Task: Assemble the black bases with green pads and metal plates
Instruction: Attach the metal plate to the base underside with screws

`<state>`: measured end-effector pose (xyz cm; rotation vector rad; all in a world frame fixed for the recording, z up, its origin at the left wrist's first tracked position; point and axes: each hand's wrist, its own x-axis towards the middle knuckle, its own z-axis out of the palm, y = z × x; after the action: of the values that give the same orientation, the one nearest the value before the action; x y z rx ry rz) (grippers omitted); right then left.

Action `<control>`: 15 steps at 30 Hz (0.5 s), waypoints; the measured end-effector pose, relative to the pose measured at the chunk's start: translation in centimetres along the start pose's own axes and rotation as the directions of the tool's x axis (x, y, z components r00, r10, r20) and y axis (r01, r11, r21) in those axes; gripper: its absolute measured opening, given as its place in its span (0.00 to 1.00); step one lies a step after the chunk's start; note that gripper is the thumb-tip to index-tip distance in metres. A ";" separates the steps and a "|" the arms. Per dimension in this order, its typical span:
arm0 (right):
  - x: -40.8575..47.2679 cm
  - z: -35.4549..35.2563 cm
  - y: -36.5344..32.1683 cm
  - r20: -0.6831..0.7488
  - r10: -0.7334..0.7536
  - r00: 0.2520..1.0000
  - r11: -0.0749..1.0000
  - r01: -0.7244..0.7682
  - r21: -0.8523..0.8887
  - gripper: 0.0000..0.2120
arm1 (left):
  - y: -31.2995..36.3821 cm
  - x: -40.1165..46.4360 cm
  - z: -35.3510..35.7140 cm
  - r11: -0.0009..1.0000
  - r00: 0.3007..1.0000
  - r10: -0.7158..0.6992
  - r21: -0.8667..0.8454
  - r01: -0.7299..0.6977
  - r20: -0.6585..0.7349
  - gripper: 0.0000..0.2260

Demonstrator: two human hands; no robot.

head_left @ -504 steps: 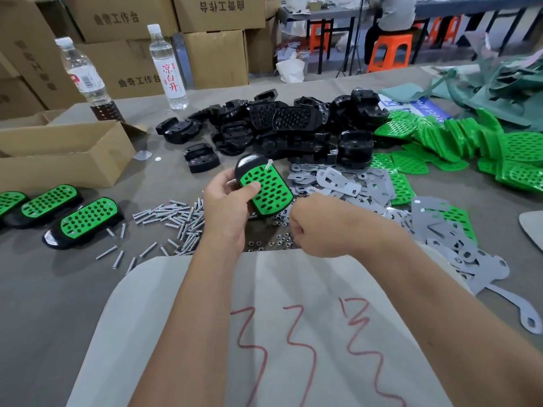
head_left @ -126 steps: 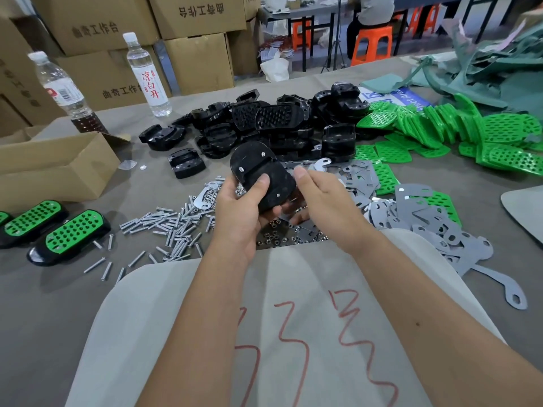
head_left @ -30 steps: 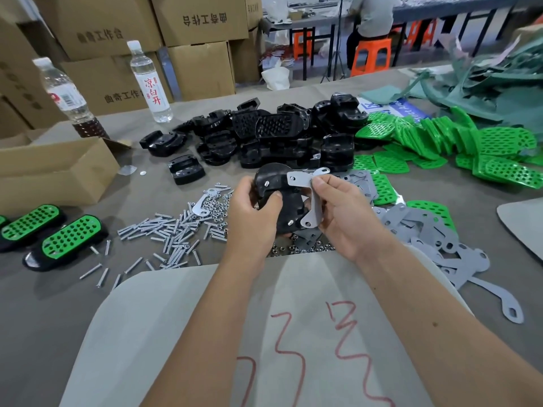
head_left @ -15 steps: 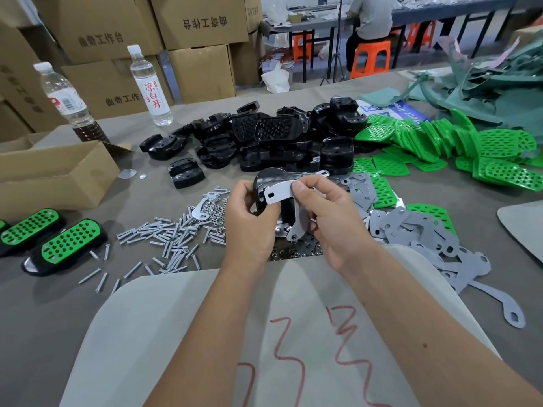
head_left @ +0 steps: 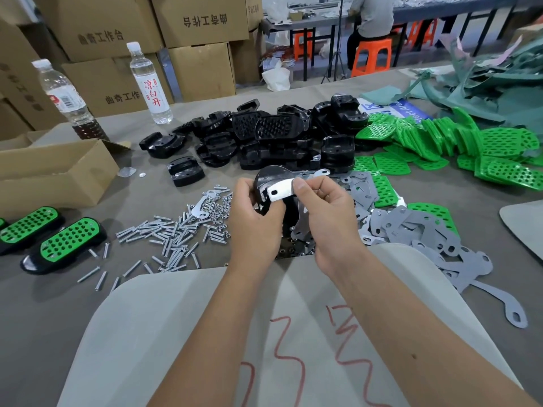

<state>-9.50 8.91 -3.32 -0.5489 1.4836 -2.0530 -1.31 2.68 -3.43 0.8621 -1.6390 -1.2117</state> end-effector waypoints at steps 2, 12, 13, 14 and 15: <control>0.1 -0.3 -0.1 0.021 0.006 1.000 1.000 -0.006 0.013 0.09 | 0.0 -0.1 -0.1 1.000 1.000 -0.018 -0.022 0.018 0.012 0.10; 0.9 -1.9 -0.8 -0.071 0.178 0.981 0.939 -0.148 0.309 0.08 | -0.6 0.5 -0.1 0.952 0.987 -0.158 -0.265 0.155 0.009 0.11; 1.0 -1.9 -0.7 -0.095 0.163 0.982 0.951 -0.131 0.281 0.08 | -0.6 0.6 -0.1 0.954 0.987 -0.158 -0.259 0.153 0.002 0.11; 1.0 -1.9 -0.7 -0.102 0.154 0.983 0.956 -0.122 0.267 0.07 | -0.6 0.6 -0.2 0.957 0.987 -0.158 -0.245 0.152 -0.005 0.10; 0.9 -1.7 -0.6 -0.093 0.154 0.984 0.956 -0.124 0.265 0.05 | -0.6 0.7 -0.1 0.961 0.987 -0.161 -0.230 0.154 -0.011 0.10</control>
<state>-11.38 9.74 -3.26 -0.2211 1.2490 -2.1500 -1.39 1.86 -3.85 0.8717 -1.3943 -1.4591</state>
